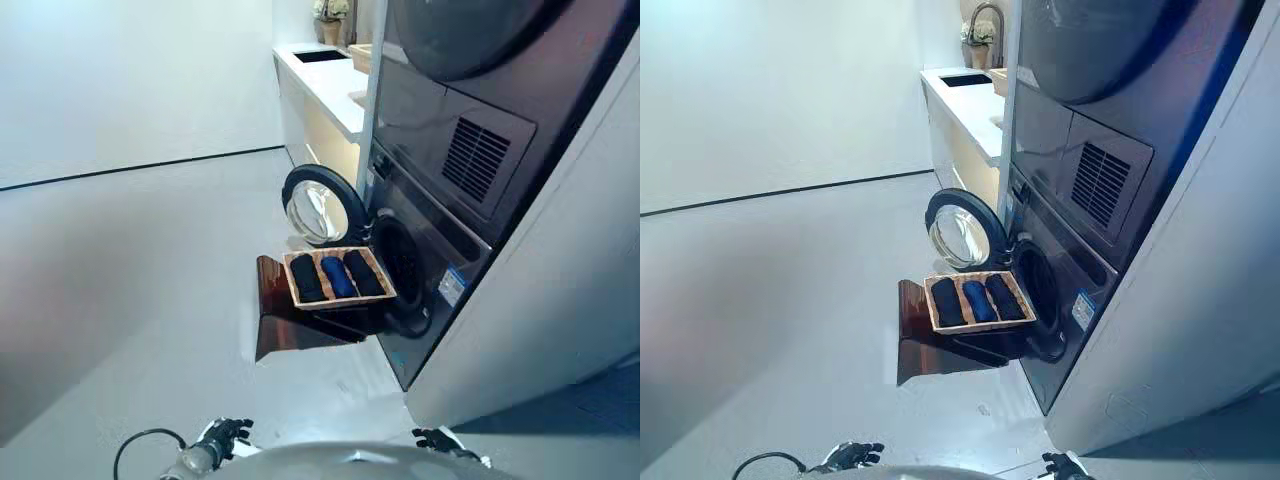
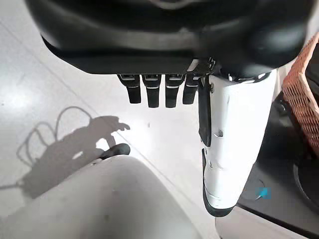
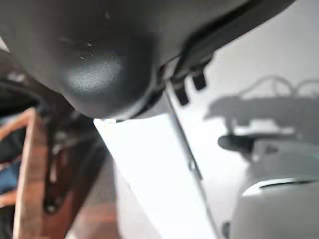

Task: Pick up the clothes and place them into the washing machine

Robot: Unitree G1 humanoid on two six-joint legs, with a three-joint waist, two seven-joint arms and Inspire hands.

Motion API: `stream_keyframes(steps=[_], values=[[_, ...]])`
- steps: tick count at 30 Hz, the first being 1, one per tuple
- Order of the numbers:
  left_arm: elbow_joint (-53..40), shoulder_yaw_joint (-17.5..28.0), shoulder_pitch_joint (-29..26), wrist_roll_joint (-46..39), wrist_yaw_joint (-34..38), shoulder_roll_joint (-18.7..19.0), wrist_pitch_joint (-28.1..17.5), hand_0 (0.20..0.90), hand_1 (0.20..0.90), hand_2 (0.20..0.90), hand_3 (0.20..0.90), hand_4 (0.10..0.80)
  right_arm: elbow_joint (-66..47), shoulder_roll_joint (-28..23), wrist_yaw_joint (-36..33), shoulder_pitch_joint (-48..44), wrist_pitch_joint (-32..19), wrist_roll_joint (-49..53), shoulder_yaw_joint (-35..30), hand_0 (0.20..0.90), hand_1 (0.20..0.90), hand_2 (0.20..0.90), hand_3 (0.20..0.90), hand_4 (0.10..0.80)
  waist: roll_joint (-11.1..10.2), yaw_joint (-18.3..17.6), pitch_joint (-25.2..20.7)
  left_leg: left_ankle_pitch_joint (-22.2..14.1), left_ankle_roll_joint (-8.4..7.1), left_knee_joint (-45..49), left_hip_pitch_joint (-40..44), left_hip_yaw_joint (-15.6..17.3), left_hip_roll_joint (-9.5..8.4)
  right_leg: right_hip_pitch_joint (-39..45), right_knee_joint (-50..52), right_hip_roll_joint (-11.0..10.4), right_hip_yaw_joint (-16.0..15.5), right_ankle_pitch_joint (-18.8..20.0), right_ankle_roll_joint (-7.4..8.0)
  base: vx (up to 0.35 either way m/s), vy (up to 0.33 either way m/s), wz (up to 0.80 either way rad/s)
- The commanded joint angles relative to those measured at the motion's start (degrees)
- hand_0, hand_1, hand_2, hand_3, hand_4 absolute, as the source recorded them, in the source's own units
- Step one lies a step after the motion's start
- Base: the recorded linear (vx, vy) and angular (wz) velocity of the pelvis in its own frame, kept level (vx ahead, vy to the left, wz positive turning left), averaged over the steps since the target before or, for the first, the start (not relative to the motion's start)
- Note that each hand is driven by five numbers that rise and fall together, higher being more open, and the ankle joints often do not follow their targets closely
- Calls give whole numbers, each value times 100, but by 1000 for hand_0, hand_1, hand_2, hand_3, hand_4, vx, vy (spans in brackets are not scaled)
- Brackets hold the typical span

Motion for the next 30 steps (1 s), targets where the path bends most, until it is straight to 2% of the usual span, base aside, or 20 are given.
stream_keyframes(steps=[1,22,30], values=[[191,105,-342,-101,5,-183,-227,900,900,900,900,800,285,-129,-13,-164,70,-40,306,900,900,900,900,800,-125,12,43,-315,-337,43,80,128,-51,-88,45,56,4,-167,26,0,0,0],[225,-35,-313,61,-72,-215,-206,900,900,900,900,800,314,-145,40,-158,121,-131,364,900,900,900,900,800,-115,7,75,-364,-296,56,89,145,-77,-89,61,26,38,-163,46,1,1,0],[181,-90,-395,157,-25,-160,-215,900,900,900,900,800,298,-223,45,-243,139,-105,306,900,900,900,900,800,-114,11,138,-414,-207,150,8,171,-159,-174,143,-88,77,-137,102,11,46,0]])
